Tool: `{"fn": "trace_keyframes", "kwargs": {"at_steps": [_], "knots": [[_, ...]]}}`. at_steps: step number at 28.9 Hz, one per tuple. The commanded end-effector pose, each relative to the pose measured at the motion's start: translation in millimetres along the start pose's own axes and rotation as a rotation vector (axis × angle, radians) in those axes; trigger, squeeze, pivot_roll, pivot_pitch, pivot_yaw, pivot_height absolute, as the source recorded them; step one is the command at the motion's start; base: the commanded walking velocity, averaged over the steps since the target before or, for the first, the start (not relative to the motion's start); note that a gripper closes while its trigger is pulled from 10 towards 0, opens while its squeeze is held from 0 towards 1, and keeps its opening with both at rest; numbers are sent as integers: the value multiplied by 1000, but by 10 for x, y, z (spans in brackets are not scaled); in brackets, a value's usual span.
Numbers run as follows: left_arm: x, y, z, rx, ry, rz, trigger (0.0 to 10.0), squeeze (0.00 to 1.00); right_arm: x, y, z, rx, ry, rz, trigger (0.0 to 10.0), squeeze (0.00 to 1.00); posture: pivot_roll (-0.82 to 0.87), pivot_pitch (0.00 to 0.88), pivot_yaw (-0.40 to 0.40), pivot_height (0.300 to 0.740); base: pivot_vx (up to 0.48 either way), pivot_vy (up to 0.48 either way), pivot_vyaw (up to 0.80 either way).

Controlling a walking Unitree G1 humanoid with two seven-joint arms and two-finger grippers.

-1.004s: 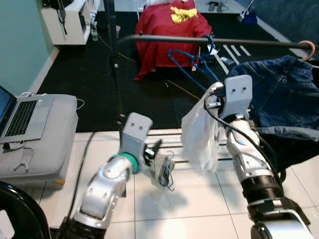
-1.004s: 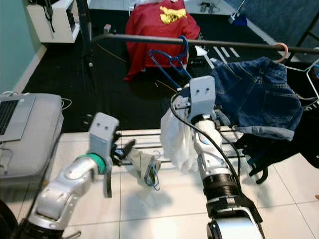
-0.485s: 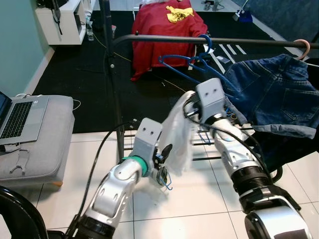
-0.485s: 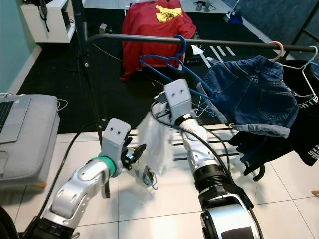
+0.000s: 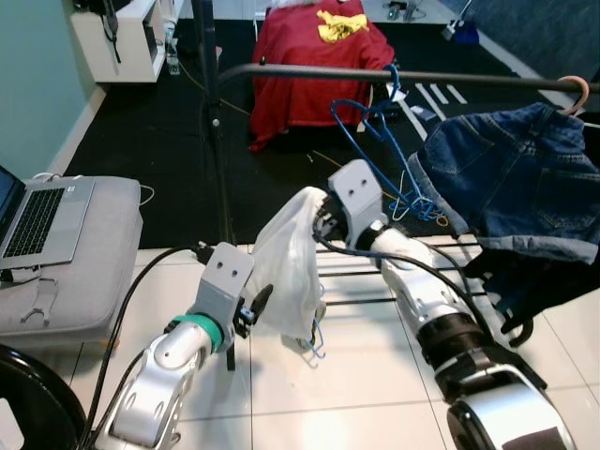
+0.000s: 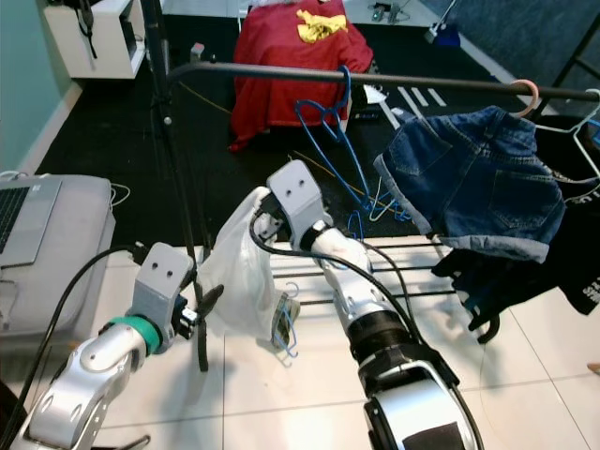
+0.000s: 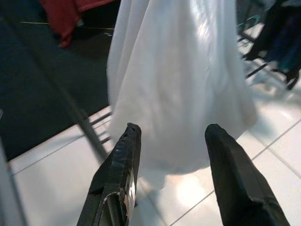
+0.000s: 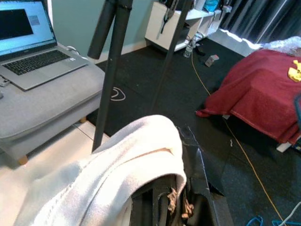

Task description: Hang hanger

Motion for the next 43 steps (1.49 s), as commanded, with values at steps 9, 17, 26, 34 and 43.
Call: {"fn": "trace_keyframes", "kwargs": {"at_steps": [9, 17, 26, 34, 43], "knots": [[36, -65, 318, 50, -96, -10, 10000, 0, 194, 29, 67, 66, -82, -79, 10000, 0, -76, 135, -20, 740, 0, 0, 0], [202, -205, 561, 95, -178, -65, 10000, 1000, 243, 133, 9, 69, -64, -39, 10000, 0, -87, 136, -21, 740, 0, 0, 0], [298, -319, 543, 30, -101, -126, 10000, 1000, 4, 125, -56, 11, 16, 30, 10000, 0, -113, 143, 7, 740, 0, 0, 0], [277, -285, 351, -27, 7, -145, 10000, 0, -108, 273, -134, -20, 63, 75, 10000, 0, -119, 133, 18, 740, 0, 0, 0], [136, -152, 445, -54, -73, -111, 10000, 0, -63, 299, -119, 8, 27, 67, 10000, 0, -113, 126, 21, 740, 0, 0, 0]]}}
Point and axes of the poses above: a point about 5 cm out from each wrist's last joint towards the gripper, its own x axis pointing out of the wrist towards the gripper, its own y axis along the axis of the wrist's last joint, z = x × y, the point moved 6 cm from there along x, pointing out of the wrist towards the gripper, and after that the axes turned 12 degrees about -x, right-handed, at the moved point
